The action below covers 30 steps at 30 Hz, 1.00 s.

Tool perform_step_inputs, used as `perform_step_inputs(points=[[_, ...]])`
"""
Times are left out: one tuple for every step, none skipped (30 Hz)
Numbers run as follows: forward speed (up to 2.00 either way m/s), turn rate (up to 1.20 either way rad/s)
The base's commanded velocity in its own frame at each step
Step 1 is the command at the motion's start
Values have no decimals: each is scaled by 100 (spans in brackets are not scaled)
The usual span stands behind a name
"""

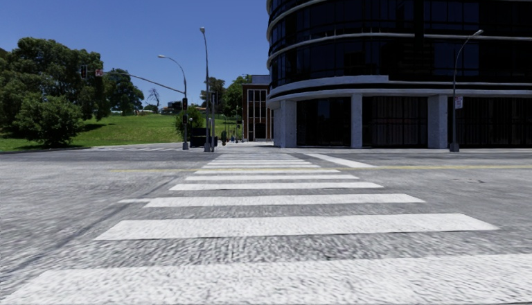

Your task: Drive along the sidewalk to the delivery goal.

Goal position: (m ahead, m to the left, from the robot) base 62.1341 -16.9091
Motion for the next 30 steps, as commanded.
perform_step_inputs(points=[[161,0],[161,0],[161,0],[161,0],[161,0],[161,7],[161,13],[161,23],[161,26],[161,27],[161,27],[161,27],[161,25],[161,12],[161,0],[161,0],[161,0],[161,0],[161,0],[161,0],[161,0],[161,0],[161,0],[161,0],[161,0],[161,0],[161,0],[161,0],[161,0],[161,0]])
